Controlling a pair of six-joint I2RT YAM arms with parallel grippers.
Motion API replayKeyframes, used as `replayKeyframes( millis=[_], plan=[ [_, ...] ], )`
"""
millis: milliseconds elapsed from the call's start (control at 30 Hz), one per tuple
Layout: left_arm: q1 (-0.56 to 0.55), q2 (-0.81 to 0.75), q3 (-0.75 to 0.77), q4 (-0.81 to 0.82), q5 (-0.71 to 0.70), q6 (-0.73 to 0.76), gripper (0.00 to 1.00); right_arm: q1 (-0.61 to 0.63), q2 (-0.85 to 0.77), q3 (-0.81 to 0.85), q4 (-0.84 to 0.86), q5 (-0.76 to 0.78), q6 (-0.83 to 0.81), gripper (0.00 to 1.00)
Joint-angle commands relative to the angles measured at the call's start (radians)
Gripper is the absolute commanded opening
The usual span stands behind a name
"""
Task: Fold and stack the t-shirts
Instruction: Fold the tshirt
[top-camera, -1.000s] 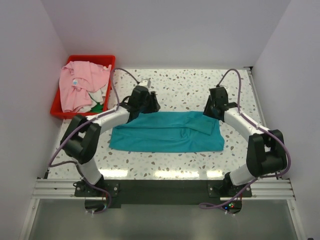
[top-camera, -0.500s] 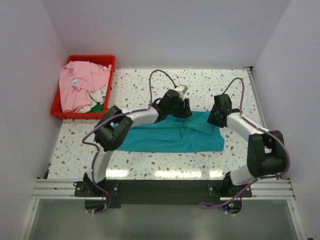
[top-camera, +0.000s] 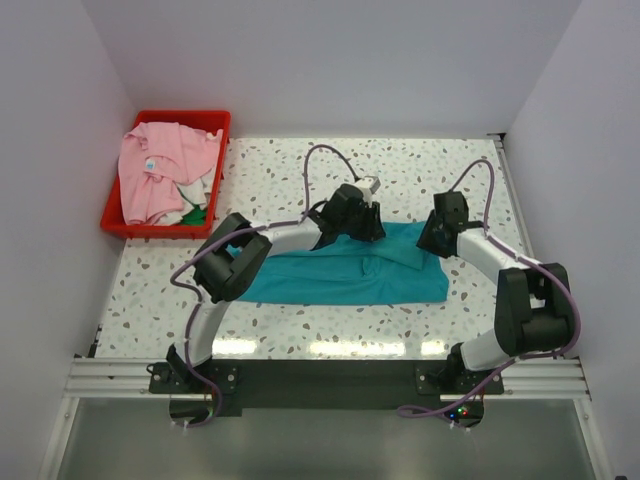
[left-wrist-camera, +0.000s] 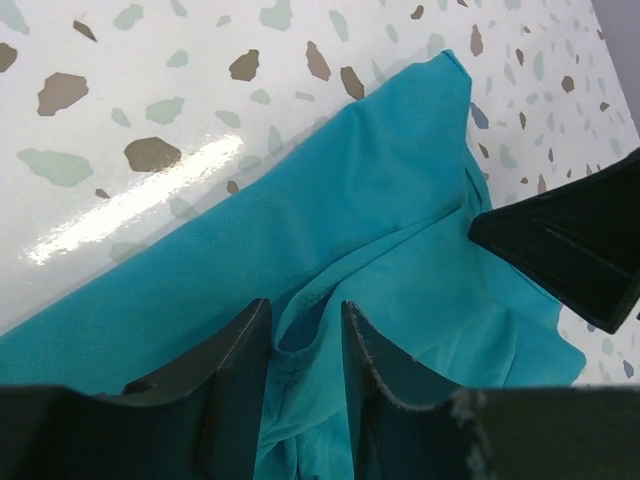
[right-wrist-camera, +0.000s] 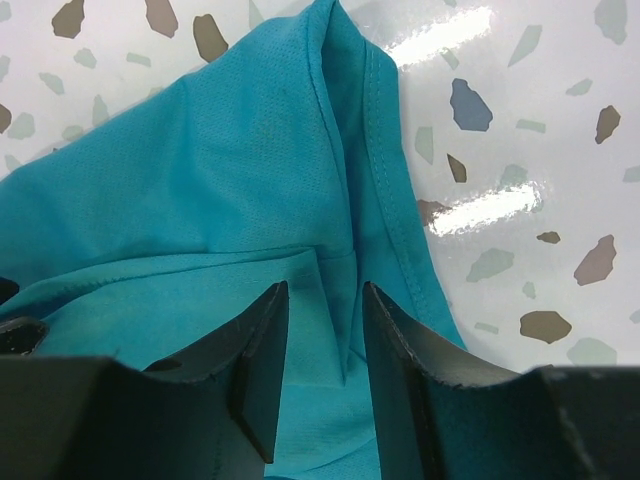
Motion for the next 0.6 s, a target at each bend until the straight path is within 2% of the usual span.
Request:
replayKeyframes(
  millis=[0,133,267,400,567],
  plan=[
    [-0.014,-0.022,-0.018,0.102,0.042,0.012,0.38,-0.006,-0.042,-0.011,0.05,-0.007,0.016,0.39],
    [-0.014,-0.028,-0.039,0.123,0.065,0.015,0.29,-0.008,-0.053,-0.014,0.049,-0.007,0.016,0.39],
    [-0.015,-0.039,-0.064,0.134,0.07,0.015,0.24,-0.009,-0.061,-0.019,0.049,-0.007,0.016,0.39],
    [-0.014,-0.048,-0.091,0.142,0.079,0.021,0.13,-0.011,-0.073,-0.025,0.05,-0.006,0.014,0.38],
    [-0.015,-0.069,-0.125,0.165,0.093,0.02,0.03,-0.011,-0.082,-0.03,0.052,0.002,0.013,0.38]
  ],
)
